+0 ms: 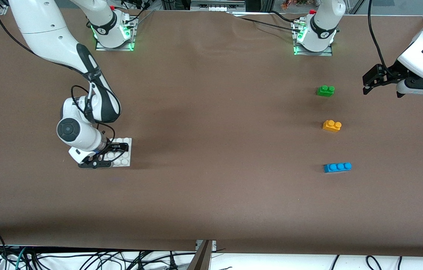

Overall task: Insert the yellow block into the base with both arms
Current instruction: 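Slide the white base plate with the right gripper toward the table middle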

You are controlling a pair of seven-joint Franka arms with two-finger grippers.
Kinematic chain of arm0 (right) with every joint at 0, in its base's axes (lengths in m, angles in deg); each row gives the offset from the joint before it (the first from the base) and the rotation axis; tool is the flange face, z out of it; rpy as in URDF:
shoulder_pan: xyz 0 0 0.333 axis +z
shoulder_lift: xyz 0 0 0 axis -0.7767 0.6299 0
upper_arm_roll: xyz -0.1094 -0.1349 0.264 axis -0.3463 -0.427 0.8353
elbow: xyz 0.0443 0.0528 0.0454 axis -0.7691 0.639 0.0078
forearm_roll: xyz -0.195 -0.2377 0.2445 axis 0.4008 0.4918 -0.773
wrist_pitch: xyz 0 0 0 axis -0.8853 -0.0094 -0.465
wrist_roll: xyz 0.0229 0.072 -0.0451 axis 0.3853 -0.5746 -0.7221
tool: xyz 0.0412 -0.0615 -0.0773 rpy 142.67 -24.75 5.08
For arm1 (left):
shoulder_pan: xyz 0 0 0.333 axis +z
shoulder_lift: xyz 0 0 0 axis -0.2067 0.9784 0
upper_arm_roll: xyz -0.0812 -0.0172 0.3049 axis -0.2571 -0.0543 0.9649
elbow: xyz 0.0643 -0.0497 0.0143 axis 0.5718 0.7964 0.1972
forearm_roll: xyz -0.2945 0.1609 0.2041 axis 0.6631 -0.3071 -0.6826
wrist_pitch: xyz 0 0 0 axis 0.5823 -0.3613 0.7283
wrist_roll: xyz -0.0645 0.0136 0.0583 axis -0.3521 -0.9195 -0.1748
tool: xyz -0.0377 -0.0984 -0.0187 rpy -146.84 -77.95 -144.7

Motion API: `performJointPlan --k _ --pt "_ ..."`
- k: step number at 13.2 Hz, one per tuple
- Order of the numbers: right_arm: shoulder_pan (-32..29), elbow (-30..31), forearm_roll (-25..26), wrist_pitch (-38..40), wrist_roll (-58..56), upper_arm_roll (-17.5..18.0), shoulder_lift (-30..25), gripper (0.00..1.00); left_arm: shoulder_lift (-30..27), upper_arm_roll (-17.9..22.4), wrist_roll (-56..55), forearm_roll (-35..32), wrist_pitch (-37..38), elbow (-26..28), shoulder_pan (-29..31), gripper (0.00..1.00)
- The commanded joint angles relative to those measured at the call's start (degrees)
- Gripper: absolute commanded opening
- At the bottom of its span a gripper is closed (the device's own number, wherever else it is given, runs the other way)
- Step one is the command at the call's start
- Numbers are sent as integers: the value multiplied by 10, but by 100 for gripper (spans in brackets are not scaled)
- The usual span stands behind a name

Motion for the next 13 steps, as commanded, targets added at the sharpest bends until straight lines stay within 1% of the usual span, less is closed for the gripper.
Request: performJointPlan --k 1,5,13 --pt "38 -20 -15 -11 43 3 28 100 8 0 -4 13 9 -18 0 100" --pt "99 -41 -15 -11 104 4 32 100 8 0 -4 13 9 -18 0 100" --pt "205 -110 -15 -9 219 6 68 100 8 0 -4 13 10 -17 0 100"
